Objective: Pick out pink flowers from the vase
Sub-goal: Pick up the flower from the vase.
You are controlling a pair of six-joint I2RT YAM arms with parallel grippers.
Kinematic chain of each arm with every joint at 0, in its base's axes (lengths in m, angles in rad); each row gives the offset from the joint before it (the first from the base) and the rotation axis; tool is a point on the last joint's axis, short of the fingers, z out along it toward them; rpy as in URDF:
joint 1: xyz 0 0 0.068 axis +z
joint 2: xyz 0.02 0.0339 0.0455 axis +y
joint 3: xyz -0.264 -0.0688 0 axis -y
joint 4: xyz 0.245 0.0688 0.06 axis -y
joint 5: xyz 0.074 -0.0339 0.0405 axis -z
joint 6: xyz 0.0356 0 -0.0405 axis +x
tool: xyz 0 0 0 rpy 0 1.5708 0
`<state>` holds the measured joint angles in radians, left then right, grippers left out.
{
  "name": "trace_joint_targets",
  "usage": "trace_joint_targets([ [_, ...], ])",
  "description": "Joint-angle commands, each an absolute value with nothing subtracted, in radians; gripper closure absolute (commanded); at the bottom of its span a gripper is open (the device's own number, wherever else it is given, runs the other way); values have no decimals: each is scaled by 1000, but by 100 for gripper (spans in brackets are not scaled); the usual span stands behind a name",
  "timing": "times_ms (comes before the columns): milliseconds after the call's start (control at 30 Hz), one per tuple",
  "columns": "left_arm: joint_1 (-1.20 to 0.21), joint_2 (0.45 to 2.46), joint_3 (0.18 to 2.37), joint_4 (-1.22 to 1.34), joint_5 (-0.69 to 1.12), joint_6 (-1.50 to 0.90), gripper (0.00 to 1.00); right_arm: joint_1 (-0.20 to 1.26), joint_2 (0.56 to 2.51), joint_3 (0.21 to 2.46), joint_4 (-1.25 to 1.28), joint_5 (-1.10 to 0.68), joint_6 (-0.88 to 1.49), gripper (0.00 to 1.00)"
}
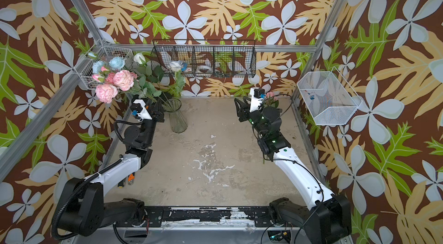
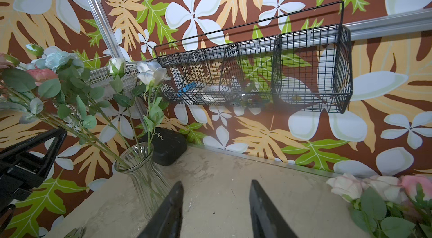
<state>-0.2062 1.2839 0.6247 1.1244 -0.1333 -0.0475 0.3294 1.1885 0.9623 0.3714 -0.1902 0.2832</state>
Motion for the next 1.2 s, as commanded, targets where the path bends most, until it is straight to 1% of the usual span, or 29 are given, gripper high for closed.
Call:
trace_joint_targets([
  [0,-195,1287,620,1161,-146,-32,63,330,1186,966,385,-187,279,54],
  [67,-193,1285,615,1163,-138,-29,71,329,1187,969,384,-192,281,54],
  [133,-193,1283,609,1161,-139,-30,74,329,1192,972,384,-196,281,54],
  [167,-192,1282,608,1163,-139,-28,82,330,1195,974,383,-198,283,54],
  [200,-193,1280,607,1163,-138,-25,86,330,1195,976,380,-199,282,54],
  [333,-192,1278,610,1158,-145,-13,87,330,1198,980,377,-199,284,54],
  [467,-193,1278,615,1155,-139,-6,90,330,1199,985,374,-199,283,54],
  [533,-193,1277,616,1153,-132,0,97,330,1200,985,373,-199,283,54],
  [633,-192,1278,617,1155,-117,3,100,330,1203,986,373,-196,282,54],
  [767,-193,1276,619,1156,-89,3,100,330,1203,989,373,-198,284,54],
  [1167,-192,1288,681,1160,67,18,100,329,1210,996,381,-205,288,54],
])
